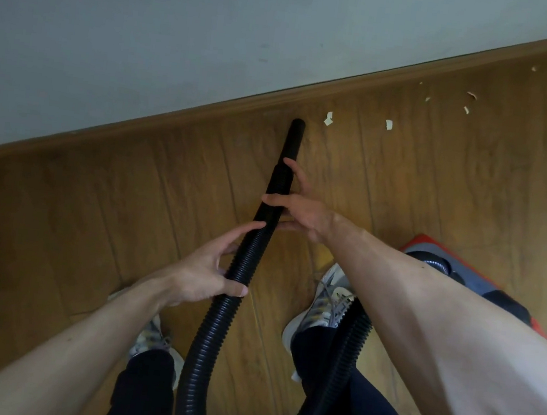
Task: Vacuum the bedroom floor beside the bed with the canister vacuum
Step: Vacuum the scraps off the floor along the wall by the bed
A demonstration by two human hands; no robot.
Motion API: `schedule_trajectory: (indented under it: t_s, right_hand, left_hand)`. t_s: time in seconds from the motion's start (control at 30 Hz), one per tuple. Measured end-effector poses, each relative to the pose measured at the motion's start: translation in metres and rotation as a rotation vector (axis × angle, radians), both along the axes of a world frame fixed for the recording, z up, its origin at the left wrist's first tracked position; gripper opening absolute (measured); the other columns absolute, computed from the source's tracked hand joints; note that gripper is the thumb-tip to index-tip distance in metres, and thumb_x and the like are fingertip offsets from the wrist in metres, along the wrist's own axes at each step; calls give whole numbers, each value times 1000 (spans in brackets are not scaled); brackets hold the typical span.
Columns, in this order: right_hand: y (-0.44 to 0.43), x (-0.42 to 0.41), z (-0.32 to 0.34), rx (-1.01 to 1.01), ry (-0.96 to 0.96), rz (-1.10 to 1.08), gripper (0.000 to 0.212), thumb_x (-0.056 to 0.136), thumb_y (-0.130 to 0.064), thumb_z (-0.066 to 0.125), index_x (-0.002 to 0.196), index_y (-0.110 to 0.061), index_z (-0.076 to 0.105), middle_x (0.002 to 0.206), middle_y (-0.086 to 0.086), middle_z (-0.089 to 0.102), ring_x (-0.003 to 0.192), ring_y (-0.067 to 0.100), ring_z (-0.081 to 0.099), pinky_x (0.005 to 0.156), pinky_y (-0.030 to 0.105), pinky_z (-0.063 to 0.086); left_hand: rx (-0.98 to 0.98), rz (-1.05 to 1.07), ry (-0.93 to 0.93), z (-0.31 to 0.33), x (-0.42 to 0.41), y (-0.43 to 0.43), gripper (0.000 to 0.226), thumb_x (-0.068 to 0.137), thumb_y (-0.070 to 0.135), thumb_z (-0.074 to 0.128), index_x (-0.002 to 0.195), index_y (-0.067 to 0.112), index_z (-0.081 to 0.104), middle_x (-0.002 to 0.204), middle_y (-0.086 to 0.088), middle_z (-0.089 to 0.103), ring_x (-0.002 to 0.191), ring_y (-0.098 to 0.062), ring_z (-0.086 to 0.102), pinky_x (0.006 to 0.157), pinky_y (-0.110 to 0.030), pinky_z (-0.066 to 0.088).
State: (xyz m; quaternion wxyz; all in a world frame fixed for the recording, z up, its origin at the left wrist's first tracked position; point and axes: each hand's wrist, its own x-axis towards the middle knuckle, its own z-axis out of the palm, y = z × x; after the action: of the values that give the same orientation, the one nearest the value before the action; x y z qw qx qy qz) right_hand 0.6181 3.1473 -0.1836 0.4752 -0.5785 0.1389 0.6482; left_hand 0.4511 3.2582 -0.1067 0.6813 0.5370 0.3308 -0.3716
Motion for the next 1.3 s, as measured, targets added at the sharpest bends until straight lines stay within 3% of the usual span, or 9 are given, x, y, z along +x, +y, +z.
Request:
schedule_trajectory:
  t_s: [0.13,0.2,0.3,0.4,0.53,0.7,0.9,1.03,1.3]
  right_hand:
    - [-11,16,1,-2,-3,-32,89,84,-3,74,146,-50,31,139,9,52,107,24,64,67,33,61]
    - [-17,23,3,-2,-5,-49,89,84,-3,75,147,-49,31,136,9,53,108,24,64,65,32,61]
    - [-25,32,3,-12,-12,-74,90,83,-3,76,147,-47,31,134,9,54,110,24,62,60,28,59]
    - [-30,39,2,-20,-18,-78,91,82,-4,77,147,-49,31,136,9,54,114,26,61,60,28,59]
    - [-35,48,0,-19,-18,-96,91,82,-4,77,147,-49,31,138,8,52,116,27,60,64,30,60]
    - [-48,55,-4,-29,-8,-125,91,82,-5,78,145,-52,32,137,8,53,115,25,61,70,34,61]
    - [-69,69,-2,-52,-16,-158,91,81,-3,78,143,-53,33,136,9,53,115,27,61,73,38,62]
    - [-80,81,0,-67,-12,-183,90,83,-3,76,144,-53,32,130,6,54,113,26,61,76,40,62]
    - [-101,103,1,-96,-29,-211,90,84,-1,75,145,-51,33,123,2,55,111,24,62,78,42,62]
  left_hand:
    - [-6,-51,7,1,19,-5,98,79,1,79,134,68,32,140,9,43,125,-11,50,100,-35,52]
    - [-13,-63,17,1,28,-8,98,79,1,78,135,67,32,136,13,43,120,-11,52,96,-31,53]
    - [0,-95,7,-1,39,-13,98,79,1,78,134,68,32,141,9,43,122,-5,49,102,-33,50]
    - [-8,-96,21,-3,48,-16,98,79,1,79,130,71,33,141,8,42,120,-11,52,98,-30,52]
    - [-16,-116,3,-6,57,-19,97,80,1,78,128,72,33,133,16,43,117,-3,50,86,-16,52]
    - [-17,-153,0,-6,70,-26,96,82,-2,75,132,67,31,126,26,42,118,-1,47,86,-17,51]
    - [-31,-198,9,-7,90,-40,98,80,-4,75,134,65,32,131,14,45,115,-5,52,86,-20,54]
    - [-43,-238,-30,-8,105,-47,99,80,-6,74,137,62,31,133,19,45,125,4,40,87,-14,51]
    - [-46,-294,-54,-9,132,-63,97,82,-9,71,144,50,28,128,29,41,114,18,38,79,-3,47]
